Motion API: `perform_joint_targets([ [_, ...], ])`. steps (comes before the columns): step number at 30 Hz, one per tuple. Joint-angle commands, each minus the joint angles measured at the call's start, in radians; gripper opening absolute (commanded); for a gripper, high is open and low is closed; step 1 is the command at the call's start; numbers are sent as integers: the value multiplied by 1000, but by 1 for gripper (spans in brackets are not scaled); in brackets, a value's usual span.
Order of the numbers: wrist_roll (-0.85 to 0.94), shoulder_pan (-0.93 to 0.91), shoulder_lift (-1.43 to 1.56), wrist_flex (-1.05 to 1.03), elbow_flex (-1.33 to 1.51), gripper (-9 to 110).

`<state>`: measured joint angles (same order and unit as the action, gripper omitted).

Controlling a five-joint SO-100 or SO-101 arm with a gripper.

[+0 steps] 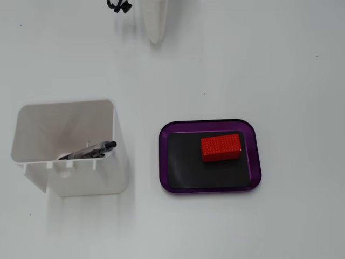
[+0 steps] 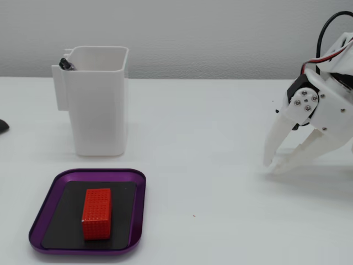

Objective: Pick up the pen and put it in the pen holder.

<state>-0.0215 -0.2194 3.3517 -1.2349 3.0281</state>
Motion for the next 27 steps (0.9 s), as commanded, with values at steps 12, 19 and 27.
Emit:
perform_joint_targets([
  [12, 2, -5, 57, 2, 14, 0],
  [19, 2, -5, 57, 2, 14, 0],
  [27, 2, -5, 57, 2, 14, 0],
])
